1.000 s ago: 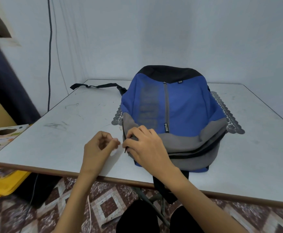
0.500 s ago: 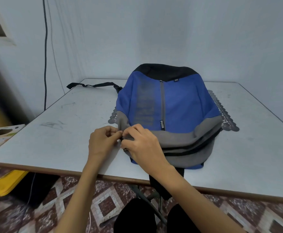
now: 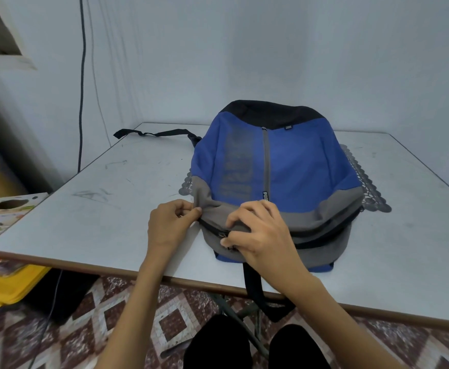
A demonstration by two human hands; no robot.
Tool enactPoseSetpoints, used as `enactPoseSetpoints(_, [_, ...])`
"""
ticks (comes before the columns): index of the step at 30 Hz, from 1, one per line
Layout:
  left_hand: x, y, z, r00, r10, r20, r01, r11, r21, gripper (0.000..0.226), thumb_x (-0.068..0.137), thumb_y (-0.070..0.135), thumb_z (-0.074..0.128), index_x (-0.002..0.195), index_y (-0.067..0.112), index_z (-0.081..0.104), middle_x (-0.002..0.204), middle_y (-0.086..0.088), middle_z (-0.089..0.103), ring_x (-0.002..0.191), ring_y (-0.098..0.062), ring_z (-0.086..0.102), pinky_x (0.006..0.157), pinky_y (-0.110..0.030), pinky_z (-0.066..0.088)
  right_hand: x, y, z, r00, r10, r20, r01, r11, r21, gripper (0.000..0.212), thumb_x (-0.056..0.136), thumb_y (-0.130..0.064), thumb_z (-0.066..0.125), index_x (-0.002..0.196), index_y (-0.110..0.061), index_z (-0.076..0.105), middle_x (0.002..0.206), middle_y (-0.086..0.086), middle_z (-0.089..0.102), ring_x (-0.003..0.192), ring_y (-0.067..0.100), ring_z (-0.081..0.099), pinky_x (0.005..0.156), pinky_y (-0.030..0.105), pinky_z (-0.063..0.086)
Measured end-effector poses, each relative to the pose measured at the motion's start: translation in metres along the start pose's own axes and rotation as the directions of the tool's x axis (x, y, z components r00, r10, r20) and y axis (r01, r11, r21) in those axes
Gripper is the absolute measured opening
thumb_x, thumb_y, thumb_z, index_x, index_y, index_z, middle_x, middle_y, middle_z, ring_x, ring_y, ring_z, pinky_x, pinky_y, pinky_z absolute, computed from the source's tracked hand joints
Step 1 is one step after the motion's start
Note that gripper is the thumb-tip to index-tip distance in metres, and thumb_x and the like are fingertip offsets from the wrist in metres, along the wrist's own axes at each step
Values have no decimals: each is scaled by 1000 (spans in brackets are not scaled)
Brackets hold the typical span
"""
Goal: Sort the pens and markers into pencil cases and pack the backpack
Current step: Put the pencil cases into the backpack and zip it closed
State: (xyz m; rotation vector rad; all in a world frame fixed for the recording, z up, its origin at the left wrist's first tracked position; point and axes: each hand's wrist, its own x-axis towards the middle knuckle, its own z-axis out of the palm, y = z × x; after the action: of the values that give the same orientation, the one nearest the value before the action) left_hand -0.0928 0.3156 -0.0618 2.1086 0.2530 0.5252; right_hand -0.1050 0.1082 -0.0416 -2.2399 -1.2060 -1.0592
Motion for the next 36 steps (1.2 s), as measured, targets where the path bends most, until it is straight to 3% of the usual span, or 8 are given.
enactPoseSetpoints(4, [0,0,-1,1000,2,0,-2,1000,0,17,76,38,72,70,22,72,62,7,67,62,-9,61,65,-31,47,-10,11,-9,999,-34,-8,34,999,-15,20,80,-9,76,68,-22,67,87,-6,63,90,22,53,91,38,36])
enactPoseSetpoints(7, [0,1,-2,1000,9,-4,-9,1000,1,15,79,32,74,71,20,72,64,4,68,65,-16,63,68,-35,49,-20,20,-15,1000,-19,-12,19,1000,11,18,84,-12,72,70,-22,69,85,-12,67,90,20,50,91,36,34])
enactPoseSetpoints(10, [0,2,-2,1000,9,-4,-9,1000,1,14,82,30,75,72,20,72,63,4,68,62,-13,59,68,-36,49,-23,19,-17,1000,3,-2,-3,999,43,18,88,-12,66,72,-20,71,85,-13,69,87,20,50,88,33,35])
enactPoseSetpoints(16, [-5,6,-1,999,-14,-47,14,1000,-7,32,71,54,59,69,24,69,62,8,68,66,-13,63,62,-27,44,-22,12,-23,987,96,129,-111,988,112,12,80,-3,67,79,-15,68,74,-8,61,73,17,46,73,27,31])
enactPoseSetpoints(20, [-14,18,-1,1000,-25,-15,26,999,44,53,73,69,47,50,22,59,52,8,60,57,-14,55,58,-30,40,-20,6,-27,972,142,186,-171,974,149,1,79,-18,65,80,-16,64,70,-9,56,71,15,43,67,30,32])
enactPoseSetpoints(24, [-32,29,3,994,-27,110,21,998,57,55,69,79,48,51,29,63,52,3,61,58,-17,58,60,-32,42,-20,6,-23,960,198,198,-226,966,126,17,85,-34,64,76,-19,61,67,-9,53,69,13,44,66,30,35])
enactPoseSetpoints(28, [-41,32,8,992,7,128,-1,999,-48,46,80,57,69,47,26,61,51,1,61,61,-21,61,65,-38,47,-20,9,-19,942,271,199,-303,941,153,12,87,-32,62,82,-22,61,67,-9,54,69,10,46,65,27,37])
enactPoseSetpoints(36, [-40,23,12,993,50,109,-43,997,-60,43,88,33,70,48,24,58,47,12,56,50,-4,49,61,-32,40,-22,12,-29,907,270,323,-364,890,276,13,85,-15,65,82,-20,54,72,-7,50,69,7,42,66,19,31])
